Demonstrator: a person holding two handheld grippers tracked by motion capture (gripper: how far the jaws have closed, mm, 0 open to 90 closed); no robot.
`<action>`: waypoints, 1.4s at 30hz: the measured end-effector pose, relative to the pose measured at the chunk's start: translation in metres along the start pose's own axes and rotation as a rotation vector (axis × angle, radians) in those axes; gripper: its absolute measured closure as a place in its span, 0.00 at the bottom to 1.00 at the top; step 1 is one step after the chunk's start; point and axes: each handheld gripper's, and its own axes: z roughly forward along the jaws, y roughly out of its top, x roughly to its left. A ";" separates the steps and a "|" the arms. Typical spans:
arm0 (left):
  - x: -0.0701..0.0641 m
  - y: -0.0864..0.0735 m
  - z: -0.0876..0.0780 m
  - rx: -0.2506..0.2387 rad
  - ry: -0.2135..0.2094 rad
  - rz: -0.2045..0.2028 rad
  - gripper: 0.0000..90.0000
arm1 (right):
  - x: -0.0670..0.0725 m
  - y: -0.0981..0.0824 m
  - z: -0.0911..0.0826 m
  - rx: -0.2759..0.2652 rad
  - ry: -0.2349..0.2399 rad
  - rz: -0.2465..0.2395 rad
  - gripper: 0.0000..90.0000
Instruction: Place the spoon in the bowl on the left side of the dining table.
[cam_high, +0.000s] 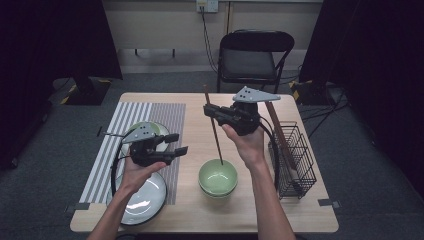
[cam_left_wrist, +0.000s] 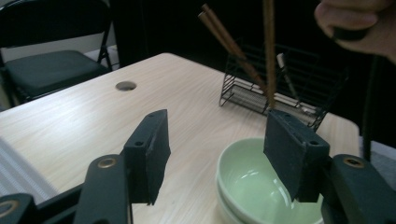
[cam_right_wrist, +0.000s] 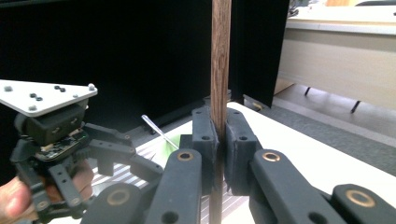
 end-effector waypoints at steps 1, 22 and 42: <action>-0.002 0.002 0.002 -0.002 -0.007 0.000 0.45 | 0.000 0.000 0.001 -0.009 0.014 0.007 0.94; -0.011 0.018 0.033 -0.088 -0.101 -0.027 0.63 | 0.025 -0.001 0.018 -0.027 0.085 -0.007 0.94; -0.006 0.018 0.029 -0.109 -0.122 -0.017 0.85 | 0.027 0.000 0.018 -0.021 0.102 -0.012 0.94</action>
